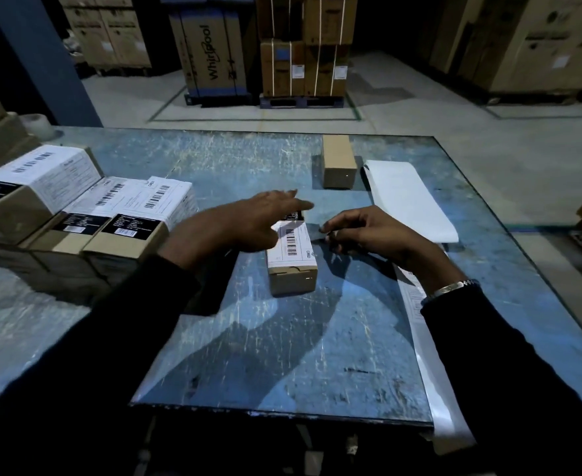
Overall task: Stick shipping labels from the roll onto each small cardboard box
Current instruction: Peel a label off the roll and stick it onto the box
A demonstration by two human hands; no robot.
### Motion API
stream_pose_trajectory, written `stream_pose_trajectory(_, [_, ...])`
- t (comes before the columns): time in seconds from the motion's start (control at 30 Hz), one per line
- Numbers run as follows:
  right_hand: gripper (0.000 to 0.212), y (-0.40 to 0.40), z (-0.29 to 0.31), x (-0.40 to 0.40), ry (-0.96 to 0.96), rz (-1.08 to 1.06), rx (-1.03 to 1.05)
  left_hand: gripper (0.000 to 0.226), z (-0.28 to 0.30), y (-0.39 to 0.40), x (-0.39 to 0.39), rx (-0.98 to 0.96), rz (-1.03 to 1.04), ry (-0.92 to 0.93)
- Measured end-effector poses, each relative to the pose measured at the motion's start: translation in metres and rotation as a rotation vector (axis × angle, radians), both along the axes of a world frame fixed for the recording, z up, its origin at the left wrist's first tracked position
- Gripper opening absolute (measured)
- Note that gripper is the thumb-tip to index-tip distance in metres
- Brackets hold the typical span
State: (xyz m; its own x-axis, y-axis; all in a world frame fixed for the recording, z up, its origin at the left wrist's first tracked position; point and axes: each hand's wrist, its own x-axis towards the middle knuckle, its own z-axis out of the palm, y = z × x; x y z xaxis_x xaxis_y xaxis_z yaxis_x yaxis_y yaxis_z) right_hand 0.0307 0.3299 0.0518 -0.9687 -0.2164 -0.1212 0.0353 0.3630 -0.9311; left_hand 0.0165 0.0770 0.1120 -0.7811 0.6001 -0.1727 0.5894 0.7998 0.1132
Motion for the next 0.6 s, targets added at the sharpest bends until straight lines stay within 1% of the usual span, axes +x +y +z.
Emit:
stream_pose_trajectory(0.03, [0.021, 0.001, -0.001, -0.001, -0.004, -0.005, 0.003, 0.099, 0.007, 0.003, -0.005, -0.111, -0.032, -0.021])
stream_pose_trajectory(0.1, [0.019, 0.003, -0.001, -0.001, -0.008, 0.006, 0.013, 0.112, 0.007, 0.01, -0.016, -0.31, -0.094, 0.01])
stream_pose_trajectory(0.13, [0.018, 0.003, -0.001, -0.001, -0.009, 0.014, 0.014, 0.114, 0.002, 0.011, -0.022, -0.349, -0.125, 0.011])
stream_pose_trajectory(0.17, [0.017, 0.004, -0.001, -0.002, -0.009, 0.015, 0.009, 0.114, -0.001, 0.011, -0.027, -0.343, -0.157, -0.006])
stream_pose_trajectory(0.23, [0.016, 0.007, -0.002, -0.002, -0.012, -0.011, -0.037, 0.107, -0.004, 0.006, -0.035, -0.256, -0.218, -0.041])
stream_pose_trajectory(0.3, [0.014, 0.011, -0.005, -0.004, -0.003, -0.056, -0.089, 0.101, -0.002, -0.001, -0.036, -0.162, -0.254, -0.016])
stream_pose_trajectory(0.37, [0.014, 0.01, -0.009, -0.005, 0.017, -0.098, -0.093, 0.094, 0.002, -0.009, -0.03, -0.092, -0.224, 0.048])
stream_pose_trajectory(0.43, [0.018, 0.007, -0.012, -0.006, 0.041, -0.123, -0.059, 0.086, 0.006, -0.017, -0.015, 0.006, -0.15, 0.103])
stream_pose_trajectory(0.5, [0.023, 0.005, -0.015, -0.008, 0.083, -0.095, 0.007, 0.082, 0.008, -0.026, -0.002, 0.166, -0.095, 0.182])
stream_pose_trajectory(0.53, [0.023, 0.005, -0.015, -0.008, 0.102, -0.069, 0.036, 0.083, 0.012, -0.032, 0.006, 0.237, -0.082, 0.254])
stream_pose_trajectory(0.6, [0.017, 0.005, -0.018, -0.007, 0.128, -0.047, 0.031, 0.089, 0.022, -0.045, 0.019, 0.354, -0.052, 0.391])
